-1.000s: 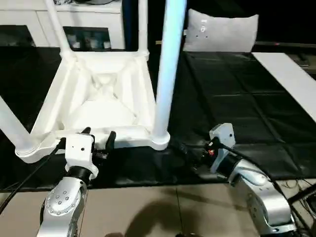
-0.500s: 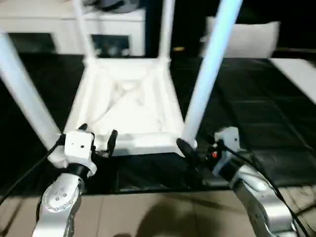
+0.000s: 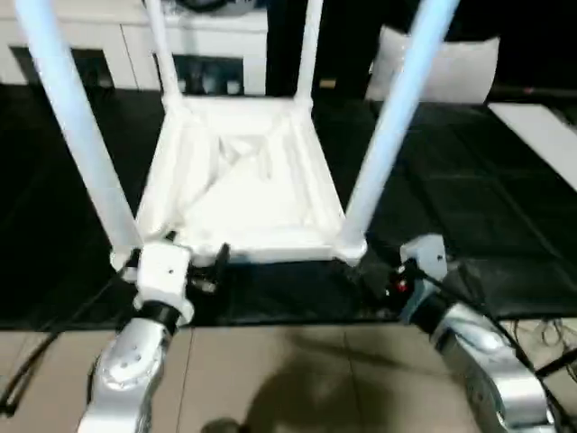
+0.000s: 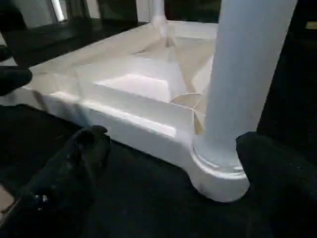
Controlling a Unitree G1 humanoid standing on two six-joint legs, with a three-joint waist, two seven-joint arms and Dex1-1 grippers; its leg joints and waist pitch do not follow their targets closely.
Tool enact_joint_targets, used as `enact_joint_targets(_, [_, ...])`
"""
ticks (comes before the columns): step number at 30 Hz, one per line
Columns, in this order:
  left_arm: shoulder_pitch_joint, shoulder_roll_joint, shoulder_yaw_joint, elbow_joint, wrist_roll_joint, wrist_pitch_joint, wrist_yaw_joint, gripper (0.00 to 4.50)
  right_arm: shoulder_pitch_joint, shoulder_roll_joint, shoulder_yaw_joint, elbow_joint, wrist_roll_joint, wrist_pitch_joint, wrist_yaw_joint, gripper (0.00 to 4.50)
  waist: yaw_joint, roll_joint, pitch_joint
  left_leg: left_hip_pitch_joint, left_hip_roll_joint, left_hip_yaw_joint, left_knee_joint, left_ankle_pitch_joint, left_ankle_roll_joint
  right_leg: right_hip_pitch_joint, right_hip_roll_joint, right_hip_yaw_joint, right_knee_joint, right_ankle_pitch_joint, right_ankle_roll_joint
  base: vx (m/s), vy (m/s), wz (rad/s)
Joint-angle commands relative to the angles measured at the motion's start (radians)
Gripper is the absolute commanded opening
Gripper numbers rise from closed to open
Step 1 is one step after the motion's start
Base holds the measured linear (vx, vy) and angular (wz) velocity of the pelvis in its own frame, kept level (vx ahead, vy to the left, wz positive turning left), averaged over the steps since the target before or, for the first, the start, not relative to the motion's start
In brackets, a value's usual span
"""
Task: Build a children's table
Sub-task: Rotate leg to tighten, then flip table
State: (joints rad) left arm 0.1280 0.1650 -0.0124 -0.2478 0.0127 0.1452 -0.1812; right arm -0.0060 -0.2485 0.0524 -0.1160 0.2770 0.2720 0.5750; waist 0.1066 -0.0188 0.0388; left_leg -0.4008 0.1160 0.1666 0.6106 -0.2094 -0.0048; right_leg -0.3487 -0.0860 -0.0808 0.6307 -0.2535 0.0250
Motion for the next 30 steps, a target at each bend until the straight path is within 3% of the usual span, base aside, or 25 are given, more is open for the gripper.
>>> enact_joint_targets(1, [-0.001, 0.001, 0.009, -0.01, 0.001, 0.01, 0.01, 4.49, -0.02, -0.003, 0.011, -0.003, 0.005, 0.01, 0.016, 4.5, -0.006, 0.011, -0.025, 0.023, 0.133, -0.082, -0.106, -0.391, -0.06, -0.003, -0.098, 0.056, -0.12, -0.497, -0.117, 0.0, 0.0, 0.0])
enact_joint_targets(2, [0.0, 0.0, 0.01, -0.011, 0.002, 0.011, 0.01, 4.49, -0.022, -0.011, 0.019, -0.004, -0.001, 0.011, 0.021, 4.5, 0.003, 0.0, -0.017, -0.045, 0.094, -0.117, -0.134, -0.435, -0.027, 0.043, -0.105, 0.005, -0.103, -0.466, -0.12, 0.0, 0.0, 0.0])
enact_joint_targets(3, [0.004, -0.001, 0.011, -0.014, 0.002, 0.011, 0.009, 4.49, -0.026, -0.018, 0.028, -0.002, -0.005, 0.01, 0.029, 4.5, -0.002, 0.022, -0.031, -0.038, 0.071, -0.13, -0.145, -0.494, -0.027, 0.048, -0.087, -0.023, -0.098, -0.429, -0.121, -0.031, -0.004, 0.23])
enact_joint_targets(4, [0.005, -0.002, 0.011, -0.015, 0.003, 0.011, 0.009, 4.49, -0.028, -0.018, 0.028, -0.001, -0.004, 0.01, 0.029, 4.5, -0.013, 0.032, -0.033, -0.03, 0.058, -0.151, -0.142, -0.465, -0.017, 0.052, -0.086, -0.031, -0.1, -0.345, -0.157, 0.014, -0.012, 0.49])
enact_joint_targets(5, [0.006, -0.002, 0.012, -0.017, 0.003, 0.012, 0.009, 4.49, -0.031, -0.019, 0.028, 0.001, -0.002, 0.011, 0.03, 4.5, -0.019, 0.033, -0.029, -0.03, 0.047, -0.172, -0.141, -0.411, 0.002, 0.06, -0.087, -0.037, -0.103, -0.279, -0.18, 0.014, -0.012, 0.49])
enact_joint_targets(7, [0.01, 0.0, 0.011, -0.021, 0.002, 0.012, 0.011, 4.49, -0.032, -0.022, 0.031, 0.002, -0.001, 0.009, 0.035, 4.5, -0.018, 0.033, -0.025, -0.031, 0.031, -0.191, -0.141, -0.365, 0.018, 0.065, -0.086, -0.04, -0.103, -0.262, -0.195, 0.009, -0.029, 0.52])
enact_joint_targets(8, [0.011, 0.001, 0.01, -0.022, 0.002, 0.013, 0.012, 4.49, -0.034, -0.023, 0.032, 0.003, -0.001, 0.008, 0.039, 4.5, -0.017, 0.032, -0.021, -0.032, 0.027, -0.194, -0.142, -0.374, 0.014, 0.067, -0.089, -0.04, -0.106, -0.283, -0.2, 0.002, -0.033, 0.52])
enact_joint_targets(9, [0.012, 0.003, 0.008, -0.023, 0.004, 0.013, 0.011, 4.49, -0.035, -0.022, 0.03, 0.005, -0.001, 0.006, 0.039, 4.5, -0.011, 0.026, -0.02, -0.04, 0.011, -0.197, -0.128, -0.376, -0.004, 0.08, -0.119, -0.031, -0.125, -0.344, -0.214, 0.013, -0.037, 0.54])
enact_joint_targets(11, [0.014, 0.005, 0.005, -0.025, 0.008, 0.013, 0.01, 4.49, -0.036, -0.02, 0.03, 0.009, -0.004, -0.002, 0.039, 4.5, -0.009, 0.027, -0.021, -0.038, 0.023, -0.194, -0.109, -0.341, -0.01, 0.088, -0.14, -0.024, -0.139, -0.365, -0.217, 0.028, -0.043, 0.48])
enact_joint_targets(12, [0.014, 0.005, 0.005, -0.025, 0.008, 0.013, 0.009, 4.49, -0.035, -0.018, 0.029, 0.011, -0.005, -0.003, 0.035, 4.5, -0.006, 0.028, -0.018, -0.047, 0.026, -0.196, -0.106, -0.294, -0.001, 0.099, -0.143, -0.028, -0.143, -0.364, -0.208, 0.037, -0.039, 0.36])
enact_joint_targets(13, [0.013, 0.006, 0.005, -0.023, 0.008, 0.015, 0.008, 4.49, -0.036, -0.017, 0.03, 0.014, -0.003, -0.003, 0.031, 4.5, -0.01, 0.036, -0.018, 0.013, 0.109, -0.187, -0.101, -0.352, -0.031, 0.049, -0.126, 0.008, -0.124, -0.312, -0.192, 0.0, 0.0, 0.0])
enact_joint_targets(14, [0.012, 0.007, 0.004, -0.022, 0.008, 0.017, 0.007, 4.49, -0.036, -0.016, 0.031, 0.015, -0.002, -0.003, 0.03, 4.5, -0.006, 0.04, -0.023, 0.011, 0.12, -0.178, -0.118, -0.421, -0.072, 0.053, -0.12, 0.015, -0.104, -0.234, -0.19, 0.0, 0.0, 0.0])
enact_joint_targets(16, [0.011, 0.008, 0.004, -0.02, 0.009, 0.019, 0.005, 4.49, -0.037, -0.016, 0.033, 0.017, -0.001, -0.004, 0.03, 4.5, -0.004, 0.039, -0.026, 0.001, 0.113, -0.17, -0.13, -0.415, -0.086, 0.06, -0.11, 0.012, -0.09, -0.135, -0.175, 0.03, 0.005, -0.11])
enact_joint_targets(17, [0.01, 0.008, 0.004, -0.021, 0.009, 0.02, 0.005, 4.49, -0.037, -0.015, 0.034, 0.017, -0.001, -0.004, 0.031, 4.5, -0.005, 0.038, -0.036, -0.004, 0.102, -0.165, -0.126, -0.299, -0.064, 0.07, -0.106, 0.01, -0.076, 0.034, -0.15, 0.06, 0.01, -0.22])
enact_joint_targets(18, [0.009, 0.008, 0.004, -0.02, 0.009, 0.02, 0.004, 4.49, -0.039, -0.014, 0.035, 0.019, -0.001, -0.005, 0.032, 4.5, -0.008, 0.04, -0.038, 0.002, 0.102, -0.161, -0.12, -0.247, -0.042, 0.068, -0.106, 0.011, -0.071, 0.114, -0.142, 0.051, 0.017, -0.21])
enact_joint_targets(23, [0.004, 0.013, -0.002, -0.017, 0.007, 0.017, -0.007, 4.49, -0.052, -0.017, 0.049, 0.028, -0.012, -0.016, 0.048, 4.5, -0.022, 0.034, -0.042, 0.003, 0.106, -0.145, -0.109, -0.198, 0.01, 0.074, -0.115, 0.019, -0.068, 0.21, -0.148, 0.0, 0.0, 0.0])
enact_joint_targets(26, [0.0, 0.021, -0.008, -0.016, 0.009, 0.014, -0.016, 4.49, -0.055, -0.015, 0.051, 0.031, -0.015, -0.019, 0.046, 4.5, -0.024, 0.037, -0.042, 0.009, 0.114, -0.135, -0.106, -0.192, 0.035, 0.068, -0.112, 0.024, -0.065, 0.216, -0.162, 0.0, 0.0, 0.0])
enact_joint_targets(27, [-0.001, 0.02, -0.006, -0.013, -0.006, 0.016, -0.026, 4.49, -0.056, -0.013, 0.054, 0.032, -0.016, -0.02, 0.045, 4.5, -0.022, 0.038, -0.041, 0.017, 0.118, -0.129, -0.108, -0.254, 0.032, 0.065, -0.109, 0.027, -0.069, 0.169, -0.169, 0.0, 0.0, 0.0])
enact_joint_targets(29, [-0.001, 0.016, -0.004, -0.013, -0.014, 0.016, -0.028, 4.49, -0.055, -0.012, 0.055, 0.032, -0.016, -0.02, 0.045, 4.5, -0.019, 0.036, -0.035, 0.022, 0.119, -0.123, -0.114, -0.4, 0.007, 0.073, -0.114, 0.03, -0.085, 0.02, -0.168, 0.0, 0.0, 0.0])
enact_joint_targets(30, [0.0, 0.015, -0.002, -0.013, -0.017, 0.016, -0.028, 4.49, -0.052, -0.01, 0.056, 0.027, -0.013, -0.017, 0.047, 4.5, -0.01, 0.022, -0.008, -0.068, 0.042, -0.12, -0.106, -0.467, 0.024, 0.153, -0.156, -0.01, -0.159, -0.419, -0.063, 0.0, 0.0, 0.0])
